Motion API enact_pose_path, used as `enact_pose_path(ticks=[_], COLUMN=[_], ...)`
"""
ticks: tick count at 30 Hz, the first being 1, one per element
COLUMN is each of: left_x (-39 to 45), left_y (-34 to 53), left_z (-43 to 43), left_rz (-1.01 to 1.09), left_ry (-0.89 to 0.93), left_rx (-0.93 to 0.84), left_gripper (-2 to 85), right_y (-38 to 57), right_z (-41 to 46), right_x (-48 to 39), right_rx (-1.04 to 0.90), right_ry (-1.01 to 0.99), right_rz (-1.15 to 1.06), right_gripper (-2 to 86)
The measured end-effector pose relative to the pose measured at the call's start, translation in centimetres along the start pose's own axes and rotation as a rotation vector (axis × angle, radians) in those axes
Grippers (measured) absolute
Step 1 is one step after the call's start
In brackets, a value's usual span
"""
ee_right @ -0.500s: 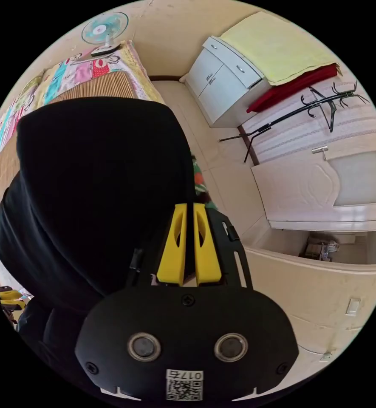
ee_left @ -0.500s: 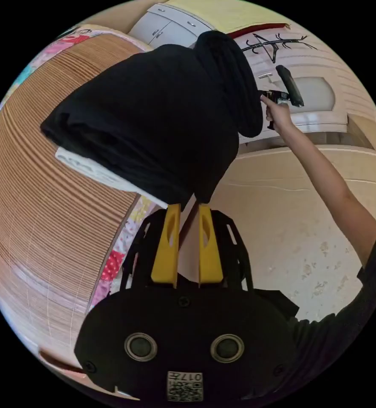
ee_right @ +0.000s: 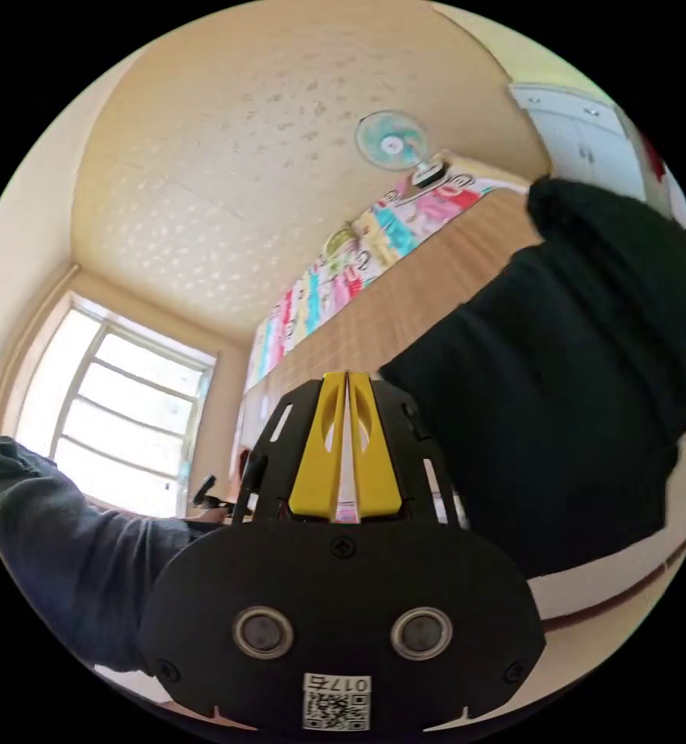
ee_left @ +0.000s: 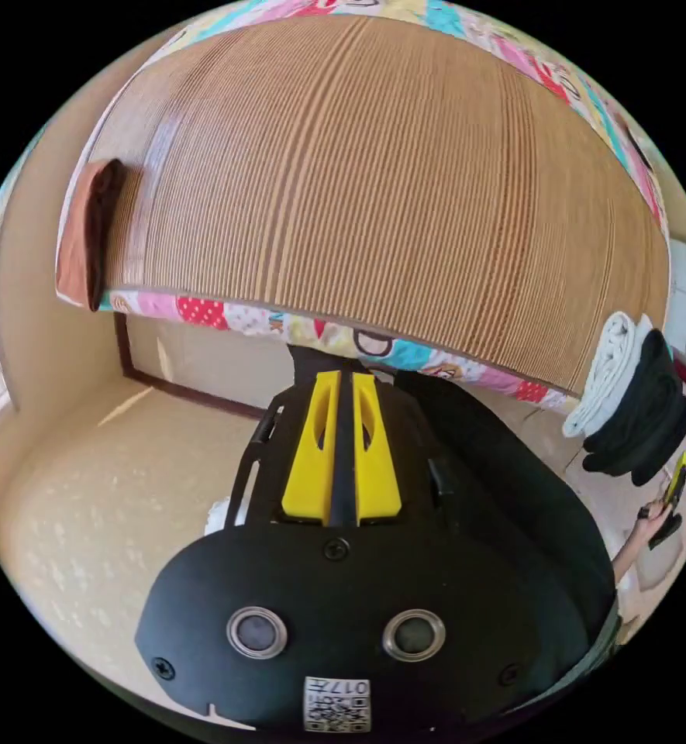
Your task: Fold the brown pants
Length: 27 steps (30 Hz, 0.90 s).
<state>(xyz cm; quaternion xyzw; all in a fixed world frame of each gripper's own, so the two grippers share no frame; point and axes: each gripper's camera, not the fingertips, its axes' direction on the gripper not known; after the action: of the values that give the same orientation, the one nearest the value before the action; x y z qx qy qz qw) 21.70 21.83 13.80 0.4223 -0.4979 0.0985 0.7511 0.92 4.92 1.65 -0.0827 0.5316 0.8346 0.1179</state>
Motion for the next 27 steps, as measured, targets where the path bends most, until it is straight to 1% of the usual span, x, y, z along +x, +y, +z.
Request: enact_pose_path(ticks=[1,2,3,4,6,7,9,12,16,19,22,24,27], left_x=[-3.2,-4.6,-7.2,-9.3,-12.0,-13.5,-15.6,-19.1,-23.9,-26.4,-28.8,-30.1,-31.6], left_y=[1.0,1.6,2.9,4.1,5.6,6.1,6.5,6.6,5.9,4.1,1.5,-0.2,-3.2], left_z=[1.3,1.7,2.3,2.6,2.7,2.6,2.5,2.4,1.0,-1.5,-4.9,-7.3,-11.2], left_rz=[-0.113,-0.166,-0.252,-0.308,-0.354,-0.363,-0.354,-0.335,-0.297,-0.216,-0.149,-0.126,-0.094], left_ry=[0.057,0.082,0.137,0.204,0.289,0.320,0.333,0.334,0.336,0.267,0.237,0.218,0.144], left_rx=[-0.052,-0.068,-0.077,-0.060,-0.027,-0.010,0.003,0.008,0.073,0.136,0.204,0.256,0.344], left_gripper=[2.1,1.8,1.2,0.7,0.3,0.1,0.0,0.3,2.0,4.9,8.3,10.6,13.5], right_y=[0.6,1.7,2.5,2.8,3.2,3.2,2.7,1.9,1.8,2.9,4.9,6.7,8.6], right_z=[1.8,5.4,8.6,10.2,16.0,17.3,22.1,26.6,30.9,35.3,39.4,41.4,41.9], right_x=[-0.3,-1.2,-2.5,-3.2,-6.5,-7.4,-10.8,-14.2,-17.6,-19.4,-20.1,-20.4,-20.9], right_rx=[-0.029,-0.081,-0.121,-0.143,-0.269,-0.308,-0.458,-0.547,-0.554,-0.595,-0.635,-0.652,-0.664], right_ry=[-0.089,-0.245,-0.352,-0.394,-0.488,-0.488,-0.410,-0.312,-0.313,-0.279,-0.285,-0.342,-0.342], right_rz=[-0.001,-0.005,-0.004,-0.005,-0.044,-0.062,-0.142,-0.182,-0.218,-0.210,-0.129,-0.065,-0.021], right_gripper=[0.5,0.5,0.4,0.4,0.4,0.4,0.5,0.5,0.6,0.5,0.5,0.4,0.5])
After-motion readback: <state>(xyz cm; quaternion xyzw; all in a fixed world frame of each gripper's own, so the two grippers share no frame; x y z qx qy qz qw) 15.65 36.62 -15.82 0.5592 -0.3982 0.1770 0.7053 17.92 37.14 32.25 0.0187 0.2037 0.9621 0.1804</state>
